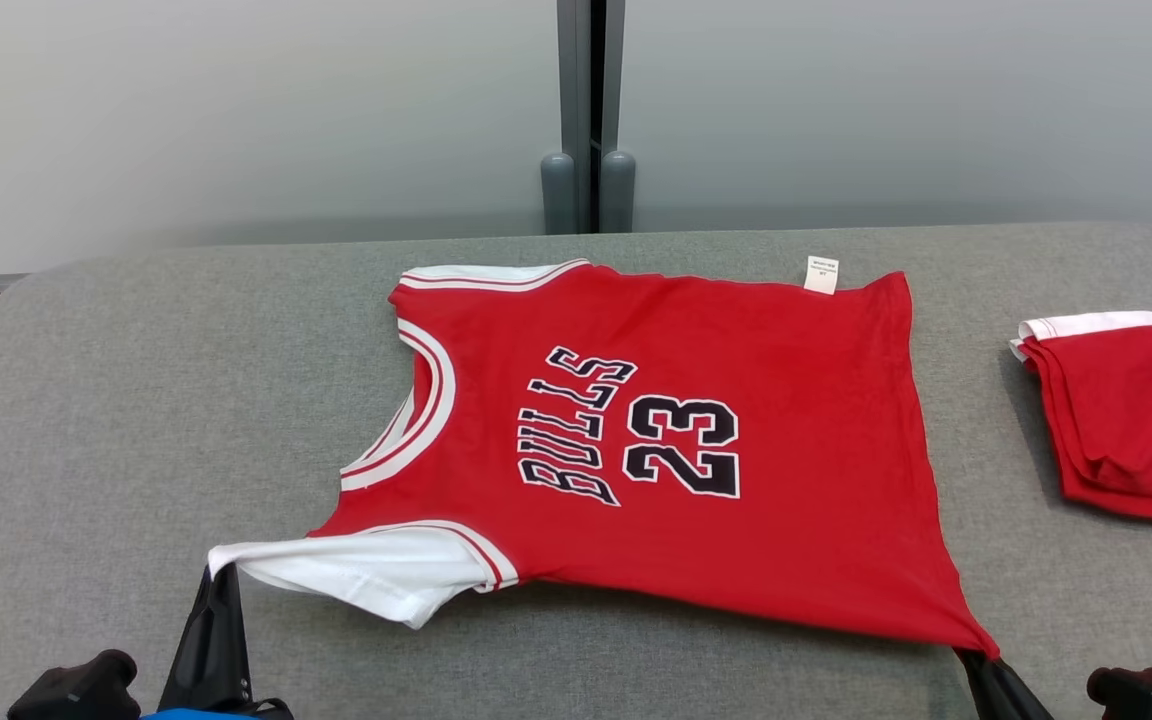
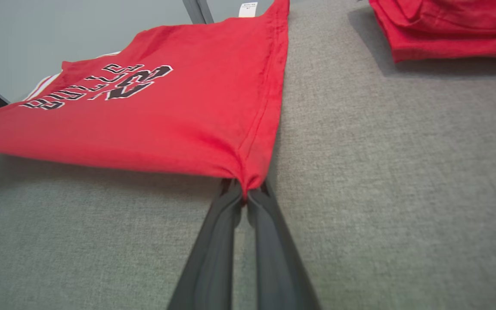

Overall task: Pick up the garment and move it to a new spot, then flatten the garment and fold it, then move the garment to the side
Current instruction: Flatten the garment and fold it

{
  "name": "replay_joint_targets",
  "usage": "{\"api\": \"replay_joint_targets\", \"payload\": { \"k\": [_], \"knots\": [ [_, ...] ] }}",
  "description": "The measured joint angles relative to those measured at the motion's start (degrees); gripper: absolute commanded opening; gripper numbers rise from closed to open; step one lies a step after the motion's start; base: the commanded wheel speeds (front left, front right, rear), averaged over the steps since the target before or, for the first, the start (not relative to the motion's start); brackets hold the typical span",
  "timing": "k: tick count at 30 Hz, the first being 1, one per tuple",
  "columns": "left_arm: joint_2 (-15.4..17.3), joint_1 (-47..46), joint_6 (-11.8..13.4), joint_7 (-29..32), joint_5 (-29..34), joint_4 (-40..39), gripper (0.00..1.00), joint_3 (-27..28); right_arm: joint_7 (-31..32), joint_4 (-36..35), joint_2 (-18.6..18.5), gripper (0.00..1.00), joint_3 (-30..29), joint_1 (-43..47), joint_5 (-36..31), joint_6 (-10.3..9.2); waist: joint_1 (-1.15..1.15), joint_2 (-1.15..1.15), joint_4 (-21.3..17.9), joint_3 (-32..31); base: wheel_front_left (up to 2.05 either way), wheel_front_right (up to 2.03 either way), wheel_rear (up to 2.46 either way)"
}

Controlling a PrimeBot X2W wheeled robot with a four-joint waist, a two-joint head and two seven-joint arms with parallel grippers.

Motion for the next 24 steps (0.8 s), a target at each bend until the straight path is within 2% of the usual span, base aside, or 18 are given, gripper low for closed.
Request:
{"api": "replay_joint_targets", "payload": {
  "k": [4, 7, 14, 19, 23, 24],
  "knots": [
    [1.6, 0.5, 0.4, 2.4, 1.0, -2.9, 0.0, -0.3, 5.1, -4.0, 1.6, 0.0, -2.1, 1.7, -2.0, 0.0, 0.01, 0.0, -1.0, 0.3, 0.0, 0.0, 0.0],
    [3.0, -2.1, -0.4, 3.6, 1.8, -2.3, 0.0, -0.8, 9.0, -6.3, 2.4, 0.0, -3.6, 1.5, -3.2, 0.0, 0.01, 0.0, -1.6, 1.2, 0.0, 0.0, 0.0],
    [6.4, -17.4, -4.8, 5.1, 2.1, 7.5, 0.0, -2.7, 17.8, -8.3, 2.8, 0.0, -6.1, -5.9, -5.5, 0.0, 0.02, 0.01, -2.7, 5.6, 0.0, 0.0, 0.0],
    [6.4, -27.9, -7.5, 5.1, 2.7, 16.7, 0.0, -5.5, 18.5, -6.6, 2.4, 0.0, -5.2, -12.7, -6.0, 0.0, 0.02, 0.02, -2.8, 9.0, 0.0, 0.0, 0.0],
    [6.2, -33.9, -8.9, 2.9, 3.0, 24.1, 0.0, -7.1, 16.1, -3.0, 2.1, 0.0, -3.0, -17.1, -5.5, 0.0, 0.03, 0.02, -2.9, 11.2, 0.0, 0.0, 0.0],
    [6.0, -35.0, -9.2, 1.9, 3.0, 25.6, 0.0, -7.5, 15.3, -2.0, 2.0, 0.13, -2.8, -18.1, -5.4, 0.0, 0.03, 0.02, -2.8, 11.5, 0.0, 0.0, 0.0]
  ]
}}
